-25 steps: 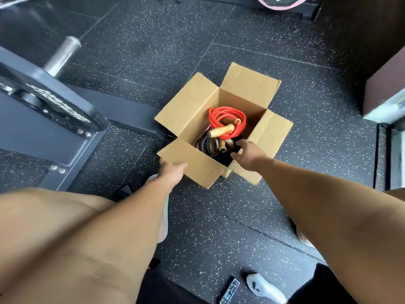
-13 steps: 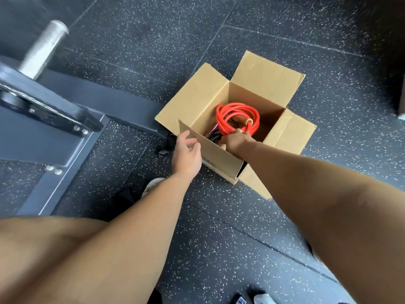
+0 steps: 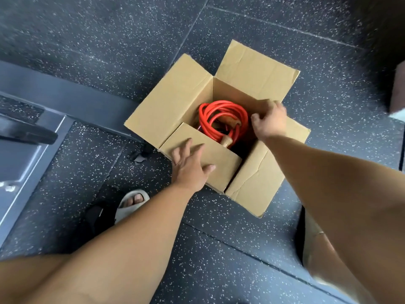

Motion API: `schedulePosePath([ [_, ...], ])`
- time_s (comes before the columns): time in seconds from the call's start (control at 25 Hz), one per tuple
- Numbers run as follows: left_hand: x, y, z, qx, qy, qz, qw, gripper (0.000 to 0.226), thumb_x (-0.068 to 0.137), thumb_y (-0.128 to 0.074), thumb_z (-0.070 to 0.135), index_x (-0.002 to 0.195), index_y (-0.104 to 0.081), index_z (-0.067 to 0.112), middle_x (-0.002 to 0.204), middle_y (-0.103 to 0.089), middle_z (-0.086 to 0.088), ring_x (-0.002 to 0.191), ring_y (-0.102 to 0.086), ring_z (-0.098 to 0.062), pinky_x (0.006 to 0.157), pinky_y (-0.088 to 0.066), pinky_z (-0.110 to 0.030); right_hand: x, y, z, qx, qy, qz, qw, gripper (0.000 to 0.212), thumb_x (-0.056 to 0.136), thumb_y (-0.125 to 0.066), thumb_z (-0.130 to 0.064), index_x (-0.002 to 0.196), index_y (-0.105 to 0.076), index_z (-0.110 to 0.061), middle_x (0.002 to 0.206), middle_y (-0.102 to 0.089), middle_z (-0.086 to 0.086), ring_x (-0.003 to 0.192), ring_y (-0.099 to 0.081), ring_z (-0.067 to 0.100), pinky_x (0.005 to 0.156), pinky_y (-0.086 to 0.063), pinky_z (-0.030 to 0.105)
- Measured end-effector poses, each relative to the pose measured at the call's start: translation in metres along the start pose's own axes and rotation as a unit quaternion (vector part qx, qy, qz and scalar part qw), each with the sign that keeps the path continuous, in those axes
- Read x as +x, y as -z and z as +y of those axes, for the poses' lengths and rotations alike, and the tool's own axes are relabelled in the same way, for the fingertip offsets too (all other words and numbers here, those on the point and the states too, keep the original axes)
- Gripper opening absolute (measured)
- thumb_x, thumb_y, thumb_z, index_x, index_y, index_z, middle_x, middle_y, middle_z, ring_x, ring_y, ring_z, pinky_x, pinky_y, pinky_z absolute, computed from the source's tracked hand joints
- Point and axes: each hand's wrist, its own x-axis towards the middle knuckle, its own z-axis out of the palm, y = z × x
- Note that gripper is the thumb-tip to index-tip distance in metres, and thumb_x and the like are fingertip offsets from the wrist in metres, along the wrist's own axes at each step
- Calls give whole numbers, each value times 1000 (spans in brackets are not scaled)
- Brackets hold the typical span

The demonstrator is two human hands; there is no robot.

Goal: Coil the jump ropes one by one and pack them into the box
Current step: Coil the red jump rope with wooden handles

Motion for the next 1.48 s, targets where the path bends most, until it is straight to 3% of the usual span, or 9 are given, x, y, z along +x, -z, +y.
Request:
schedulePosePath([
  [0.16,7,0,-9,11,-29,1,1000,61,90,-59,53,146,-39,41,160,-20,4,133,-20,-30,110,-35,-42,41,17,26,119,-158,3,980,100,76,-66,-39,159,-16,-14,154,-43,6,136,-45,24,115,-35,40],
  [0.4,10,21,-37,-16,49,114,992,96,63,-74,72,141,-42,26,151,-34,1,131,-34,-27,109,-33,-43,17,25,35,135,32,25,990,56,88,-36,-75,90,-63,-26,89,-62,-4,89,-56,15,87,-45,34],
  [0.56,9,29,-31,-181,240,68,951,137,49,-83,73,146,-33,-10,165,10,-5,150,-10,-29,117,-25,-44,-25,-5,49,-123,115,-123,978,63,95,-28,-72,145,-48,-40,162,-30,2,150,-18,29,120,-18,51],
  [0.64,11,35,-36,-325,243,99,909,140,57,-92,52,157,-4,8,164,-15,-9,145,-31,-29,118,-30,-46,-35,-11,51,-202,108,-161,960,58,100,-29,-64,153,-33,-42,169,-6,-3,154,5,32,122,-6,53],
  [0.76,4,40,-46,-326,203,241,891,104,68,-72,71,150,-25,29,125,-63,2,115,-60,-22,102,-46,-49,-41,-13,52,-241,104,-169,950,56,103,-29,-56,156,-22,-43,169,5,-2,153,11,35,123,-3,54],
  [0.88,-6,40,-42,-255,124,224,933,72,76,-45,83,128,-60,34,124,-59,7,117,-55,-18,99,-45,-40,-41,-13,52,-228,92,-176,953,54,104,-25,-54,156,-18,-44,169,6,-2,153,10,35,123,-3,54],
  [1.16,-14,13,-50,8,-10,105,994,57,85,-38,80,121,-65,46,151,-35,13,134,-32,-20,104,-36,-42,-59,-15,67,-42,-180,-18,983,95,93,-42,-69,160,1,-18,167,-2,18,151,-12,39,121,-16,53],
  [1.32,-7,19,-33,28,-22,95,995,59,81,-41,82,107,-65,34,148,-41,12,134,-33,-18,99,-40,-40,-53,13,84,182,-265,91,943,63,93,-52,-53,140,-47,-10,137,-58,12,129,-53,29,105,-38,33],
  [1.48,-14,31,-31,14,-16,63,998,74,76,-31,89,115,-63,36,152,-37,15,137,-30,-15,94,-46,-39,-50,46,61,247,-209,213,922,52,97,-38,-60,110,-61,-15,101,-65,-2,93,-58,15,87,-42,28],
])
